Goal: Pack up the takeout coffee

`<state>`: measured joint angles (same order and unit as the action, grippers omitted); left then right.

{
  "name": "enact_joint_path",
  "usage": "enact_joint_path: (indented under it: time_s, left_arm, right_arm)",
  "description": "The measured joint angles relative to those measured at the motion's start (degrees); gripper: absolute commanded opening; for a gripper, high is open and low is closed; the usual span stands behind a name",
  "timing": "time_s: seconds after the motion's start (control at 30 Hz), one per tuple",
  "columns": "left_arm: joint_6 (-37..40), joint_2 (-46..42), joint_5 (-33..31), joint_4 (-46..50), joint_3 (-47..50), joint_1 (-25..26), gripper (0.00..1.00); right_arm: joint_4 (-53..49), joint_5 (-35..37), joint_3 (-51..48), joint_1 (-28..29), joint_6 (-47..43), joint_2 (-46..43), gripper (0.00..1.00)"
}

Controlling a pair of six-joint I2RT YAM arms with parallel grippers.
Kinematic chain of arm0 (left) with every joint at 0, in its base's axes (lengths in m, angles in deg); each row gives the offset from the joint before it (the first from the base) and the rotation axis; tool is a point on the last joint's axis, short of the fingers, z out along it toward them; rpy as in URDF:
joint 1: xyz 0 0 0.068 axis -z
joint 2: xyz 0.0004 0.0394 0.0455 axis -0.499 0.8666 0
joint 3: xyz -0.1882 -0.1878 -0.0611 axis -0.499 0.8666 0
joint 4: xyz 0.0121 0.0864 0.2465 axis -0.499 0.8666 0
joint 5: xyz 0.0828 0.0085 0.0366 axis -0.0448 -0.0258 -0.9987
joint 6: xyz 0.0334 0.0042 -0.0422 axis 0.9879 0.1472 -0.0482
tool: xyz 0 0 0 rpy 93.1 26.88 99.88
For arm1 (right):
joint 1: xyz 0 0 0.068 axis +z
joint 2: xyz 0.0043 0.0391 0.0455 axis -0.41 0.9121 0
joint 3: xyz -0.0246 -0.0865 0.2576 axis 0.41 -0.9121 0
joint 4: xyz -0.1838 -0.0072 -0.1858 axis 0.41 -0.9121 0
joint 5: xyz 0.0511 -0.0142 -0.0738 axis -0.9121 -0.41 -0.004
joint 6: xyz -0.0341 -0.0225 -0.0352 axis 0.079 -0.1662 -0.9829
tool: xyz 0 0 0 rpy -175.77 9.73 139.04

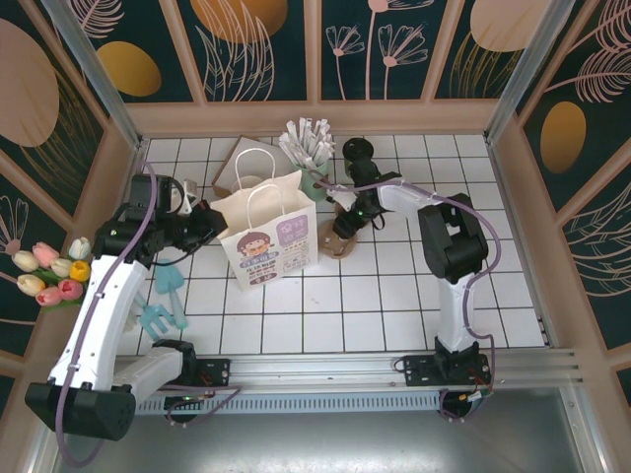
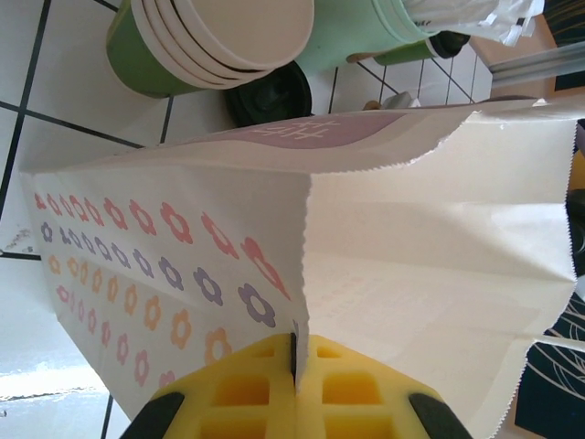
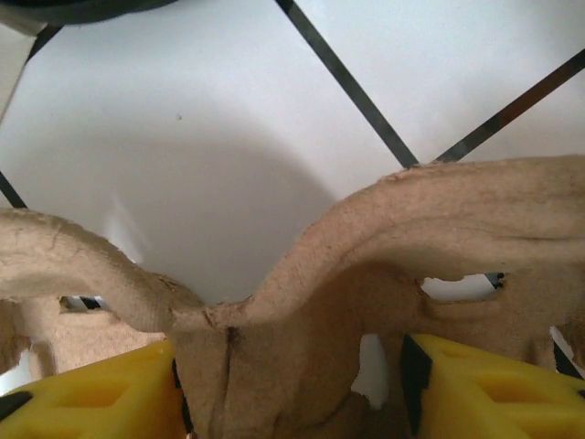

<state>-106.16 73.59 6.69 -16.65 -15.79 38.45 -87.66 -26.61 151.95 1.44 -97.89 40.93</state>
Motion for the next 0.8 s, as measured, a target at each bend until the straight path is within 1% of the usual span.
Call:
enact_joint_path:
  time_s: [0.1,0.17,0.27,0.37,0.47,0.63,0.8]
  left_arm:
    - [0.46,0.72,0.15,-0.02,0.00,0.76,0.06]
    - [0.72,1.18,0.15,-0.17,0.00,1.81,0.06]
    - [0.81,2.12,0.11,-0.72,-0.17,4.15,0.06]
    - [0.79,3.28,-0.07,-1.03,-0.83,6.12,0.06]
    - [0.76,4.28,-0.09,-2.21,-1.05,7.58,0.07]
    - [0.33,6.27,-0.07,-4.87,-1.33,10.47,0.07]
    - [-0.02,9.60,-0.04,-7.58,-2.91,13.07,0.09]
  right_arm:
    - [2.27,0.24,-2.19,-0.04,1.42,-1.20,0.39]
    - [3.61,0.28,-4.61,-0.28,2.95,-2.84,0.33]
    - [5.55,1.01,-7.93,-0.90,5.64,-6.43,0.26]
    - [6.62,2.58,-10.64,-2.03,9.03,-9.66,0.24]
    - [7.58,3.56,-13.25,-4.42,13.22,-12.33,0.23]
    - [8.76,6.27,-16.87,-9.88,20.46,-17.49,0.22]
    - [10.01,9.42,-18.93,-13.40,27.39,-21.51,0.23]
